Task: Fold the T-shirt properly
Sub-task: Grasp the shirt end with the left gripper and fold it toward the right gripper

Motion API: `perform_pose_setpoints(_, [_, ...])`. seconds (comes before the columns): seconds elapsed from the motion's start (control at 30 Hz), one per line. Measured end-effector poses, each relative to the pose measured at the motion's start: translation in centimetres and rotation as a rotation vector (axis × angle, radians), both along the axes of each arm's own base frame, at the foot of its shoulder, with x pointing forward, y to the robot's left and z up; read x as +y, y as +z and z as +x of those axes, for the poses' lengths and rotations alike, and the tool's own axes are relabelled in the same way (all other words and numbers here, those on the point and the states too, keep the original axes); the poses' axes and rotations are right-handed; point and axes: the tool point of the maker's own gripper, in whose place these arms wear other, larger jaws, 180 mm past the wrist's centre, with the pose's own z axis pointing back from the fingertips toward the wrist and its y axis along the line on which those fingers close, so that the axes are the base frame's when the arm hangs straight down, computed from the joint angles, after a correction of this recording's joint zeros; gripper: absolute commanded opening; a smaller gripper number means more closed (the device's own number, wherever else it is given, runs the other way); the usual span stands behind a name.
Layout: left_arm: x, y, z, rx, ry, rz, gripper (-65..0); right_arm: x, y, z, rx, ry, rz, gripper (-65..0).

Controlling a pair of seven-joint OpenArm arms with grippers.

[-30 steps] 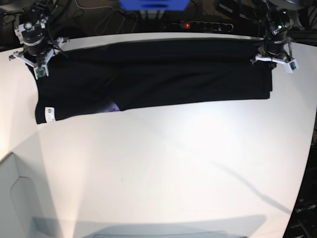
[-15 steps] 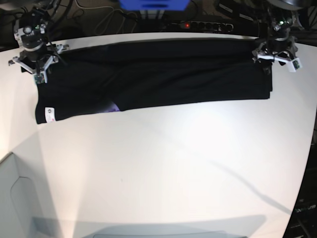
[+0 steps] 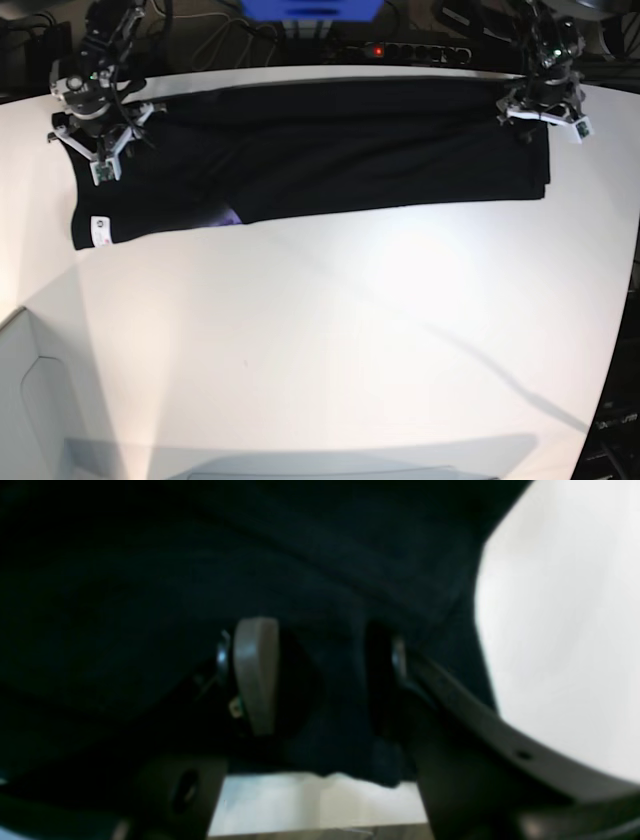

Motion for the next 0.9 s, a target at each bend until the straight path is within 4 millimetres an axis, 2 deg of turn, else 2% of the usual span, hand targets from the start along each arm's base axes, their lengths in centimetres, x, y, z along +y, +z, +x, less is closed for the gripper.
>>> perform_pose_setpoints(0.1, [0.2, -0.1, -0.1, -0.005, 0.007, 0.004, -20.8, -0.6, 0.0, 0.0, 0.007, 0.006, -0.014, -36.6])
perform_pose_setpoints(0.17, [0.4, -0.3, -0.1, -0.005, 0.01, 0.007, -24.6, -0.5, -0.2, 0.1, 0.005, 0.004, -0.007, -36.6])
perform_pose_setpoints(0.3, [-0.2, -0.7, 0.1, -0.004, -0.008, 0.003, -43.2, -0.5, -0.1, 1.0, -0.014, 0.002, 0.0, -36.6])
perform_pose_setpoints(0.43, [-0.7, -0.7, 0.7, -0.02, -0.01, -0.018, -63.6, -0.4, -0.6, 1.0, -0.003, -0.002, 0.011, -36.6])
perform_pose_setpoints(0.57, [-0.5, -0.6, 0.8, -0.019, -0.007, -0.018, -64.9, -0.3, -1.0, 2.0, -0.019, -0.002, 0.037, -36.6])
perform_pose_setpoints(0.7, [0.7, 0.2, 0.2, -0.011, 0.031, -0.018, -65.0, -0.4, -1.3, 2.9, -0.038, -0.001, 0.058, -36.6])
perform_pose_setpoints(0.8, [1.3, 3.0, 1.4, -0.074, 0.027, 0.021, -65.0, -0.3, -1.2, 3.1, -0.046, 0.0, 0.066, -36.6])
perform_pose_setpoints(0.9, [0.3, 6.6, 3.4, -0.177, -0.012, 0.064, -65.0, -0.3, -1.2, 3.1, -0.045, 0.001, 0.066, -36.6])
